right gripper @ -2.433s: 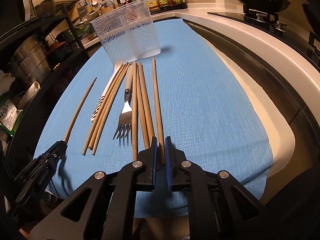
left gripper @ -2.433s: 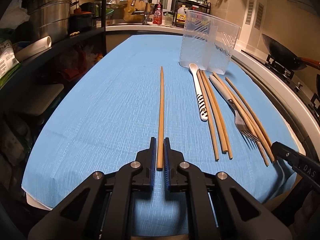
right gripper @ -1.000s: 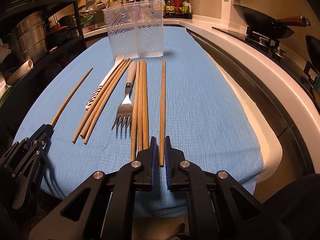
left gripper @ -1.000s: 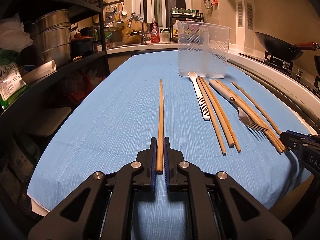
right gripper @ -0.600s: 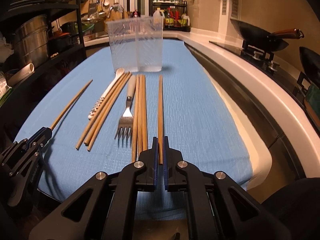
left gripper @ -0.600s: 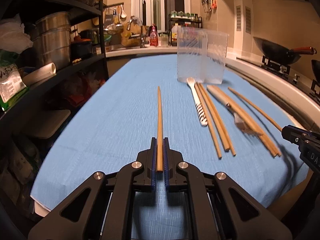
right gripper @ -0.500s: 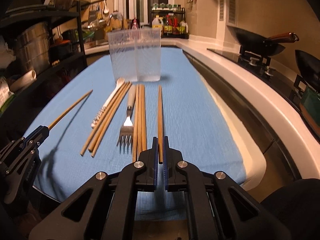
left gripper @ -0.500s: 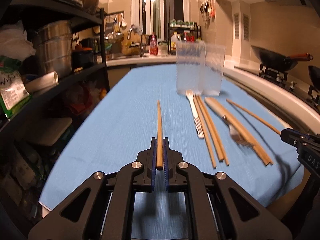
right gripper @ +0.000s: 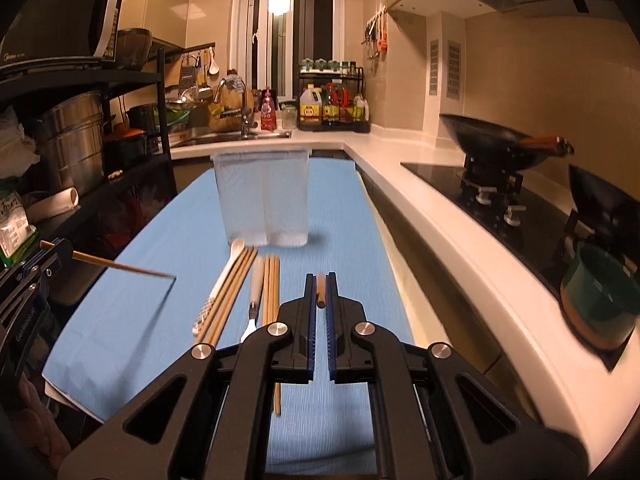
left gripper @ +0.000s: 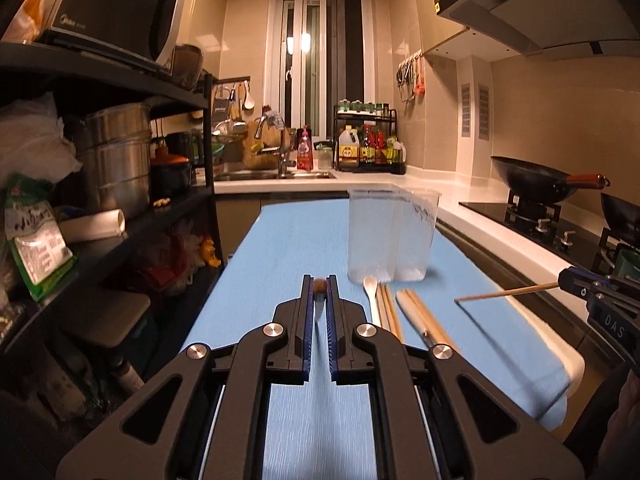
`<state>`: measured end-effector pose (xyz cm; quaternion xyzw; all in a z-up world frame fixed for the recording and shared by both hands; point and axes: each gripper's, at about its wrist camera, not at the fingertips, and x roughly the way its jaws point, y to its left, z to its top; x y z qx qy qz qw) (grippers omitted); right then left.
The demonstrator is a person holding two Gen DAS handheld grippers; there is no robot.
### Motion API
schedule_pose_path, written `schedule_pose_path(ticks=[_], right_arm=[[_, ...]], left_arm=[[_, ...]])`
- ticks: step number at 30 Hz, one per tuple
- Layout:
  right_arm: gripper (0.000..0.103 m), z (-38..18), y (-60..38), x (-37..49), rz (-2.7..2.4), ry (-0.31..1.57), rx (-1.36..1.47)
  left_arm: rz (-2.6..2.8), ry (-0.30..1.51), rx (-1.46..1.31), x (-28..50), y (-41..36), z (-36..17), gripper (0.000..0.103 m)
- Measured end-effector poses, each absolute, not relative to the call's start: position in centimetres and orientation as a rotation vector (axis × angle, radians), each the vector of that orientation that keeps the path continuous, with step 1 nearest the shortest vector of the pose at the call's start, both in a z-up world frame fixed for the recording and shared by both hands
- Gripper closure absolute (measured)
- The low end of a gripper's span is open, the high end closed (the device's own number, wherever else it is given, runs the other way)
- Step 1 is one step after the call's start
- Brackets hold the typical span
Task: Organize utensils
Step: 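Lift both held chopsticks and carry them over the clear container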
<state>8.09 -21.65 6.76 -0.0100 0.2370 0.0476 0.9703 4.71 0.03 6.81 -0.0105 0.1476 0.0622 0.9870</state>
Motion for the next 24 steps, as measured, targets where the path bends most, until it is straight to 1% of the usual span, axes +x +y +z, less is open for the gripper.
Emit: schedule_pose_path(ticks=[4, 11, 17, 24], right_arm=[[0.099, 10.2, -22.0, 10.2, 0.121, 0.459, -0.005], [0.099, 15.2, -22.1, 14.7, 0.157, 0.448, 0.000], [0.099, 17.1, -23.2, 18.4, 0.174, 0.492, 0.077], [0.099, 19.0, -23.5, 21.0, 0.176, 0.488, 0.083]], left_arm=[[0.101, 0.308, -0.034, 6.8, 0.5, 9.3, 0.097], [0.038, 0.426, -0.079, 13.0, 2.2, 12.5, 0.097], [-0.005, 0.479, -0.119, 16.4, 3.1, 13.9, 0.097], [-0.047, 0.546, -0.140, 19.8, 3.5, 15.2, 0.097]])
